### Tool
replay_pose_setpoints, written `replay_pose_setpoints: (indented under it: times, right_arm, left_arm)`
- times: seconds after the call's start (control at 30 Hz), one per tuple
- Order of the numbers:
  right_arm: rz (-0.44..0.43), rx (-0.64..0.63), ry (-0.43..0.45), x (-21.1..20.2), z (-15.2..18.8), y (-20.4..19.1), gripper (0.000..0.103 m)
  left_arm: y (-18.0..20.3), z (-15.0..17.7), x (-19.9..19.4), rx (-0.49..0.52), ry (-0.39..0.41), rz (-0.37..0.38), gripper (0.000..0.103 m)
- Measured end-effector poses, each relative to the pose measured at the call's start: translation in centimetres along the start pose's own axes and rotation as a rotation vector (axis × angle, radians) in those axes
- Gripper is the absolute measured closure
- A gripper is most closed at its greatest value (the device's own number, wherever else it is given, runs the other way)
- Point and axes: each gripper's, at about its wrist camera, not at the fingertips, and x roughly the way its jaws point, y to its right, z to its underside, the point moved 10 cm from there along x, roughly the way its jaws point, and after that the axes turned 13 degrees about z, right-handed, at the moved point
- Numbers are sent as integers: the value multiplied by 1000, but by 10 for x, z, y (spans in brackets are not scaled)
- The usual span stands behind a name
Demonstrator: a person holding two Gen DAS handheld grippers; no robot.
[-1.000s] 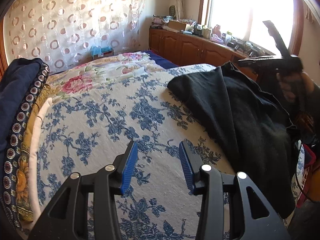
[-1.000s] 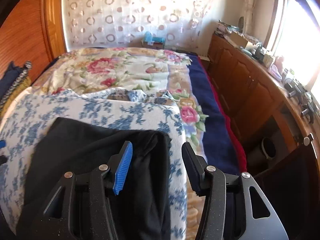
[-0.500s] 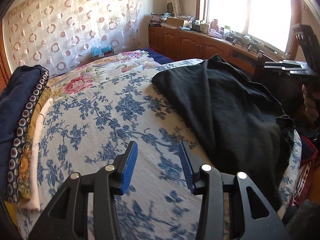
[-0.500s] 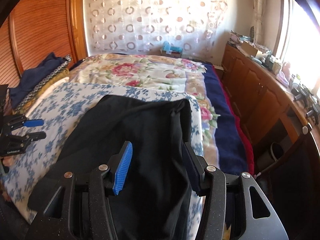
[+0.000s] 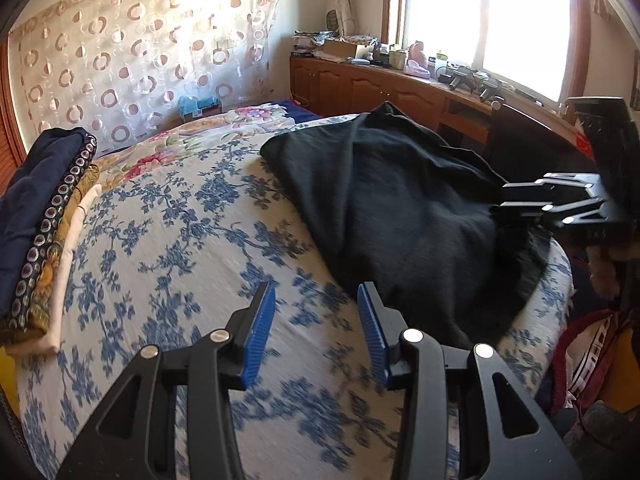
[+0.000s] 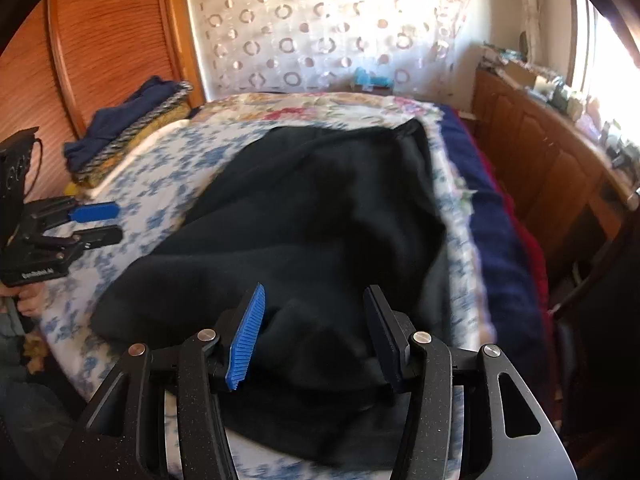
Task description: Fold small clothes
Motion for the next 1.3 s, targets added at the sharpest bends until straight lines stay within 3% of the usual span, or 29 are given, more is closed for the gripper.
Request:
replay_pose_setpoints:
  times: [0.07,0.1,0.13,0.2,0.23,0.5,0.73,0.9,1.03,1.23,1.3]
  right_arm:
    - [-6,2,-13,4,4,-5,51]
    - [3,-10,-24,6,7,-7,57]
    - [12,-23,-33,8,10,-8,64]
    - [26,-44,-40,6,17,-6,90]
    - [21,-45,-35,3,20,-4,94]
    - [78,-5,16,-45,45,33,99]
    - [98,132,17,-51,57,61,98]
    - [87,216,41,-55,56,78,61]
    - [95,219,39,-47,53,74,61]
    - [206,154,-10,-17,62,76,61]
    - [219,151,-16,-14,64,79,55]
  left_arm:
    - [5,1,-4,-4,4,9,61]
    - [7,1,-4,-8,4,14,61]
    - [8,2,-4,-9,1,15,61]
    - [9,3,-4,1,-4,7,61]
    - [10,3,-4,2,-3,5,61]
    - [20,4,3,-4,-4,38,61]
    - [32,7,11,9,-22,59,61]
    - [37,10,17,12,-34,69,61]
    - [40,16,26,15,-57,74,61]
    - [45,24,32,18,-79,89,61]
    - [47,26,33,15,-88,102,61]
